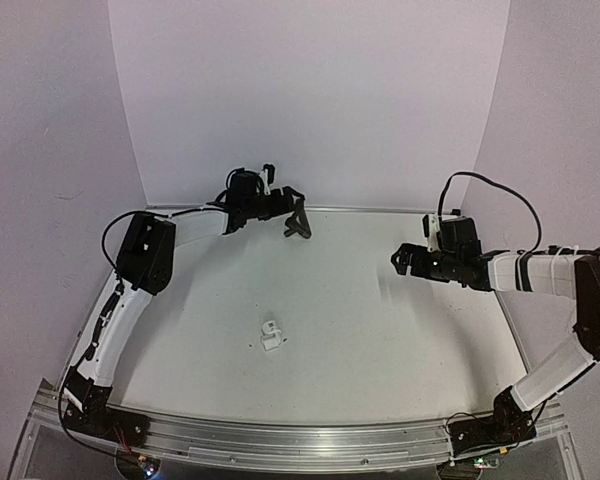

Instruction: Install the water faucets

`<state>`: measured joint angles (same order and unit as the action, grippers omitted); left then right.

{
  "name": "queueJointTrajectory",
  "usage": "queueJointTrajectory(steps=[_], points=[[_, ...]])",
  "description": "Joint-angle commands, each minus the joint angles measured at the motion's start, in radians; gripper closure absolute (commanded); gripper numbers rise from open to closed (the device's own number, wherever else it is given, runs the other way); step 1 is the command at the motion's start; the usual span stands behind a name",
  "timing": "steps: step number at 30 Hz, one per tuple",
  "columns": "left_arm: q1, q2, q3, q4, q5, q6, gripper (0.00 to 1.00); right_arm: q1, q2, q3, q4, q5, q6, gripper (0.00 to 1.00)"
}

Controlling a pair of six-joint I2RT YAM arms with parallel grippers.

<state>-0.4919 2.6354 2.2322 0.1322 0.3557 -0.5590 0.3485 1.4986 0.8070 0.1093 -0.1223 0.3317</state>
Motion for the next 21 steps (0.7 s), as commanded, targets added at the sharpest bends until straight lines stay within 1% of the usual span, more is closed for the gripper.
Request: queueJointTrajectory(steps=[1, 3, 9, 12, 18, 21], points=[[-0.004, 0.078, 0.112, 0.015, 0.015, -0.122, 0.16, 0.005, -0.044, -0.004, 0.011, -0.011, 0.018, 0.02], [-0.004, 0.095, 0.129, 0.015, 0.021, -0.138, 0.18, 0.005, -0.051, -0.006, 0.01, -0.01, 0.02, 0.02], [-0.004, 0.111, 0.131, 0.015, 0.035, -0.148, 0.32, 0.006, -0.055, -0.008, 0.007, -0.002, 0.02, 0.02], [-0.004, 0.114, 0.13, 0.015, 0.046, -0.146, 0.44, 0.005, -0.05, -0.002, 0.007, -0.009, 0.027, 0.02], [0.002, 0.107, 0.124, 0.015, 0.077, -0.143, 0.74, 0.005, -0.048, 0.004, 0.007, -0.019, 0.038, 0.02], [0.01, 0.084, 0.1, 0.014, 0.091, -0.146, 0.86, 0.005, -0.051, 0.003, 0.005, -0.018, 0.038, 0.02]])
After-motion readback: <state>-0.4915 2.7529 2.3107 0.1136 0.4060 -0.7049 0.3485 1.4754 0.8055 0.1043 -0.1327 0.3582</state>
